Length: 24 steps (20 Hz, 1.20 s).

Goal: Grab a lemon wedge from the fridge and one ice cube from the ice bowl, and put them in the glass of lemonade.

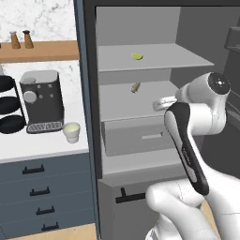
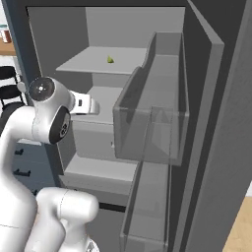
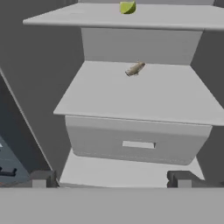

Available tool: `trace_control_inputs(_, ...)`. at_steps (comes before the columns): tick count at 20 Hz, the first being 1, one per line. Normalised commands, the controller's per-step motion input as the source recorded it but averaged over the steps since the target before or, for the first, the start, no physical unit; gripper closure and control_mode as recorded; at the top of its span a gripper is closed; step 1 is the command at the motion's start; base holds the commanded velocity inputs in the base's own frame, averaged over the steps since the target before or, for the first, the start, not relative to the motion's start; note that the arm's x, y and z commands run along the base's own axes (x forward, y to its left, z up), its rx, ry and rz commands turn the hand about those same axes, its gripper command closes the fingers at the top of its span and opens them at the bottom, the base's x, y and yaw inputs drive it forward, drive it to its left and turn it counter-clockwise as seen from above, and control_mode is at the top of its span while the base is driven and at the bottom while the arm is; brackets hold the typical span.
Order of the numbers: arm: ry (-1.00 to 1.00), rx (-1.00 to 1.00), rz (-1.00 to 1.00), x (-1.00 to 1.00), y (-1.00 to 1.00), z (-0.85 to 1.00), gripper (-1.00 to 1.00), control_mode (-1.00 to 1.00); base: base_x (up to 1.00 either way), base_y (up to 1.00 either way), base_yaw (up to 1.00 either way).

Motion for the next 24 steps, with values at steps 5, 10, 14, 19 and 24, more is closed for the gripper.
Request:
trace_control_inputs(5, -0.07, 0.0, 0.0, 0.3, 0.0, 0.56, -1.0, -1.0, 0.0, 0.0, 0.0)
trace_control_inputs(10, -0.04, 0.0, 0.0, 0.33, 0.0, 0.48, -1.0, -1.0, 0.0, 0.0, 0.0)
trace_control_inputs(14, -0.1, 0.0, 0.0, 0.38, -0.01, 0.28, -1.0, -1.0, 0.0, 0.0, 0.0)
trace_control_inputs(19, -0.01, 0.05, 0.0, 0.4, -0.06, 0.19, -1.0, -1.0, 0.0, 0.0, 0.0)
trace_control_inputs(24, -0.01, 0.08, 0.02, 0.34, -0.11, 0.27, -1.0, -1.0, 0.0, 0.0, 0.0)
